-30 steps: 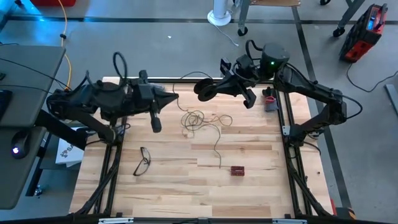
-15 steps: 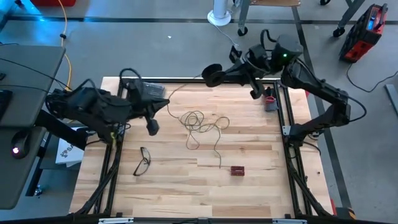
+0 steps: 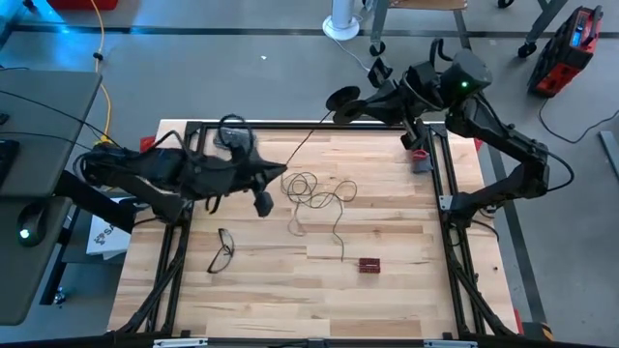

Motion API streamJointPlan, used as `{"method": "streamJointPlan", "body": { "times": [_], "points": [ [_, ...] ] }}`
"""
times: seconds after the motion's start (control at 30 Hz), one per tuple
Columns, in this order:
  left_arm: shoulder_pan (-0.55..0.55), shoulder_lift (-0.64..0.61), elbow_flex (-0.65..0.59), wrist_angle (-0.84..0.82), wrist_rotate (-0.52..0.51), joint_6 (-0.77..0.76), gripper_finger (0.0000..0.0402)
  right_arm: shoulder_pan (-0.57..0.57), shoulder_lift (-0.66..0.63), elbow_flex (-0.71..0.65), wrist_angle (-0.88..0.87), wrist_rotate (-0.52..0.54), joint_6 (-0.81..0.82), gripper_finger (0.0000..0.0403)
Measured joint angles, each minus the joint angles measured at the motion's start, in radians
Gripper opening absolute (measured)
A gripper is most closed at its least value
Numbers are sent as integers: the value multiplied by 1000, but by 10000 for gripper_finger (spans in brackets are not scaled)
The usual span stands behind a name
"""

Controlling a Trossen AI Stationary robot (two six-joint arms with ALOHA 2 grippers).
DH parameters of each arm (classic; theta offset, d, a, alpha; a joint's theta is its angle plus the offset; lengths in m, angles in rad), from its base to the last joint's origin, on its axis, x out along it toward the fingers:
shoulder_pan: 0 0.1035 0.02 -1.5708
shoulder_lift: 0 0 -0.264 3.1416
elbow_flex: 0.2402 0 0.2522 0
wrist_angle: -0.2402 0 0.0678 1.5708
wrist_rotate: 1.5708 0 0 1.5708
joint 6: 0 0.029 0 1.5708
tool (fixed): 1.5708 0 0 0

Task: Coil cords
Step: Coil the black wire into the spool

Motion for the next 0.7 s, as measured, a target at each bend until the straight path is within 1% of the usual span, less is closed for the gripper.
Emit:
{"method": "streamJointPlan", "body": {
  "times": [0.1, 0.27, 0.37, 0.47, 0.6, 0.7],
  "points": [
    [46, 21, -5, 36, 89, -1, 32, 2, 0, 0, 13, 2, 2, 0],
    [95, 49, -6, 115, 231, 0, 85, 7, -1, 1, 41, -5, 27, 0],
    [110, 49, -5, 193, 260, 8, 116, 7, -1, 1, 31, -7, 39, 0],
    [131, 49, -4, 285, 281, 60, 139, 7, 0, 1, 32, -9, 44, 0],
    [182, 61, -3, 349, 371, 71, 155, 7, 0, 1, 35, -9, 43, 0],
    [210, 68, -5, 343, 376, 80, 157, 7, 0, 1, 39, -11, 41, 0]
  ]
}}
